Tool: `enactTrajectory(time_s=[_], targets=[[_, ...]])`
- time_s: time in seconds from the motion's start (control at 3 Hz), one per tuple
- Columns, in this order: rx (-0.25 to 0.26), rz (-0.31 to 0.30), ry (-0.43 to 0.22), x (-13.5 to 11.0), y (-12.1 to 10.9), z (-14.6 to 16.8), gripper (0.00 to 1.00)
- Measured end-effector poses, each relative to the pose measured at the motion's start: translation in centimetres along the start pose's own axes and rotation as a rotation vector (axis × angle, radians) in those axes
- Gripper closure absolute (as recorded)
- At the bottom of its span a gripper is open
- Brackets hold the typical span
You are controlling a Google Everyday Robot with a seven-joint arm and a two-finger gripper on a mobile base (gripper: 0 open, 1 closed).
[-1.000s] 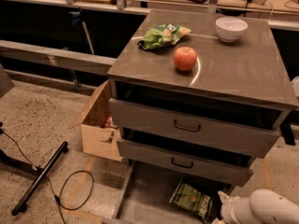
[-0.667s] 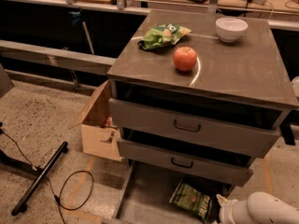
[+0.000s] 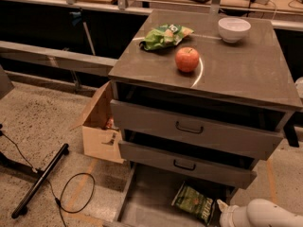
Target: Pick green jalapeno chip bag from bottom drawer and place on counter
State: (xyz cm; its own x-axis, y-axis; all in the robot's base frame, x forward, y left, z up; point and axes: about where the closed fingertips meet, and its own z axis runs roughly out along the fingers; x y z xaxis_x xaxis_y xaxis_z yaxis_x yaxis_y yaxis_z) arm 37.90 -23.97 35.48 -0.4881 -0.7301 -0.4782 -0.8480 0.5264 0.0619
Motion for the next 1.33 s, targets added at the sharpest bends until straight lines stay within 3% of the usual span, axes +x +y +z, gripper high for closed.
enactTrajectory(time_s=[0.33, 0.67, 1.0, 1.33], targets=[[0.018, 0.014, -0.005, 1.3, -0.5, 1.4, 0.0], [0.096, 0.015, -0.046, 2.7, -4.7, 5.8, 0.0], [0.096, 0.015, -0.046, 2.7, -4.7, 5.8, 0.0], [0.091, 0.03, -0.048, 3.1, -5.1, 7.9, 0.0]])
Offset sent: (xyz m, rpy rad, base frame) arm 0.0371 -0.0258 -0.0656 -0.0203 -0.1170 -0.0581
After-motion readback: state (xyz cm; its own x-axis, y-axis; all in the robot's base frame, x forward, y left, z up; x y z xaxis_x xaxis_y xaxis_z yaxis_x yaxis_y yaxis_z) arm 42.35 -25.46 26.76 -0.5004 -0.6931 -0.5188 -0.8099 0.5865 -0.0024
